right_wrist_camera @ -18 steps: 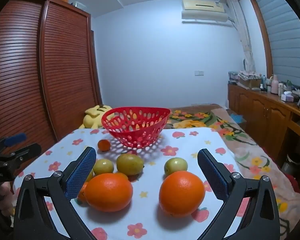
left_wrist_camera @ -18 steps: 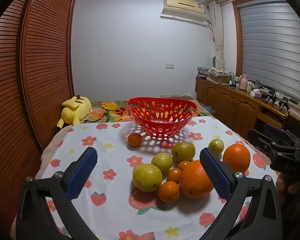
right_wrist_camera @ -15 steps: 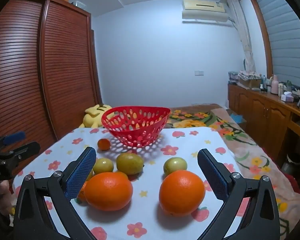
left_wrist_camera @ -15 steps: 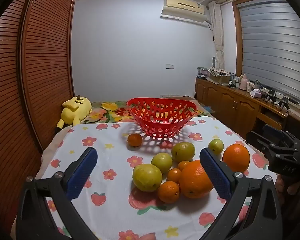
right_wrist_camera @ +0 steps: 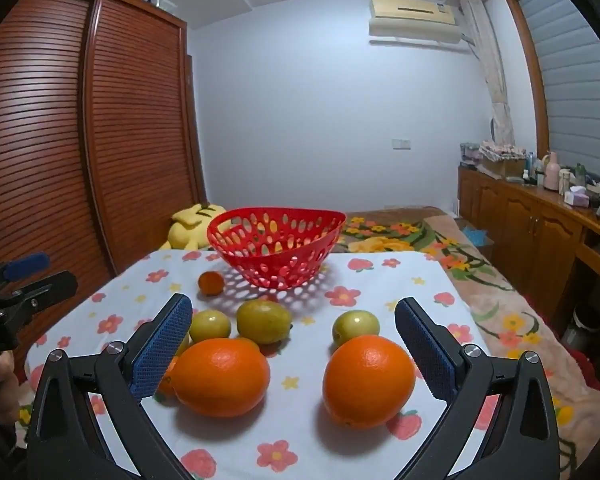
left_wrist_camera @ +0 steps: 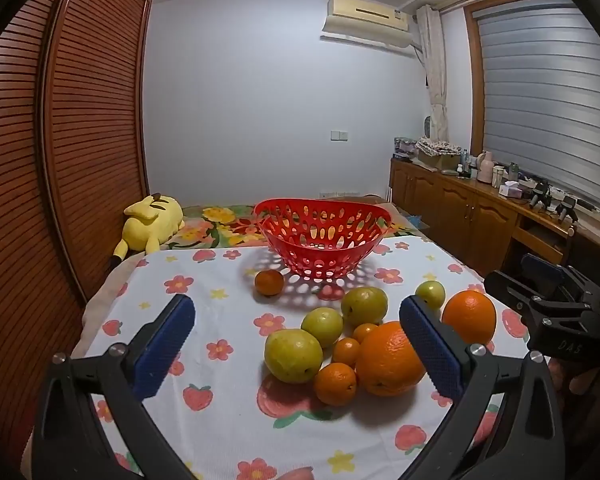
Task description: Organize fruits
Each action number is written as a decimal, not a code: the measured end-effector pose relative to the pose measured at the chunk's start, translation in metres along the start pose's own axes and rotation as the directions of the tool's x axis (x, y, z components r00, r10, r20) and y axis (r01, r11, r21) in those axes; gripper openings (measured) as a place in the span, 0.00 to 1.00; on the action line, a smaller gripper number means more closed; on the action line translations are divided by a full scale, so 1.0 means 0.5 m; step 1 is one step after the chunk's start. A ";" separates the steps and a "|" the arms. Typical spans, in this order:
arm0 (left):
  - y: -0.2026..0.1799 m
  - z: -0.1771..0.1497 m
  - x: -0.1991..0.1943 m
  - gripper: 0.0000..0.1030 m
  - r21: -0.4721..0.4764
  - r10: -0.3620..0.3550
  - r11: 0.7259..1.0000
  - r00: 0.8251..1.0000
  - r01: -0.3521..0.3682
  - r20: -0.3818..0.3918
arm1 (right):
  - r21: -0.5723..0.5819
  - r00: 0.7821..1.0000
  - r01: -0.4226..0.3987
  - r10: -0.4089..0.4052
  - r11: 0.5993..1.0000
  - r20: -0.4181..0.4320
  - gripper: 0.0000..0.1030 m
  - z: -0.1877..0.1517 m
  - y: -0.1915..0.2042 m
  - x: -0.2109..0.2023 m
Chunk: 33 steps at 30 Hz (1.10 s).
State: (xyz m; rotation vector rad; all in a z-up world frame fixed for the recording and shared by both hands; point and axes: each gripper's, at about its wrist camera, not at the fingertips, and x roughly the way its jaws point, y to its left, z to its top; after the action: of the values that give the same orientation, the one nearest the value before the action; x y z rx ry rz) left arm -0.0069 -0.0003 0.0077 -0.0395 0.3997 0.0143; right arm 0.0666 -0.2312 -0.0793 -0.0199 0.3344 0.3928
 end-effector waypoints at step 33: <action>-0.001 0.003 -0.009 1.00 0.001 -0.001 1.000 1.000 0.001 0.020 | -0.008 1.000 0.007 -0.007 1.000 0.001 1.00 0.001 0.007 -0.007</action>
State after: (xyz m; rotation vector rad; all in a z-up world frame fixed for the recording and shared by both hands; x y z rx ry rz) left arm -0.0104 -0.0006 0.0110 -0.0382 0.3794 0.0133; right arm 0.0623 -0.2294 -0.0773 -0.0287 0.3315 0.3867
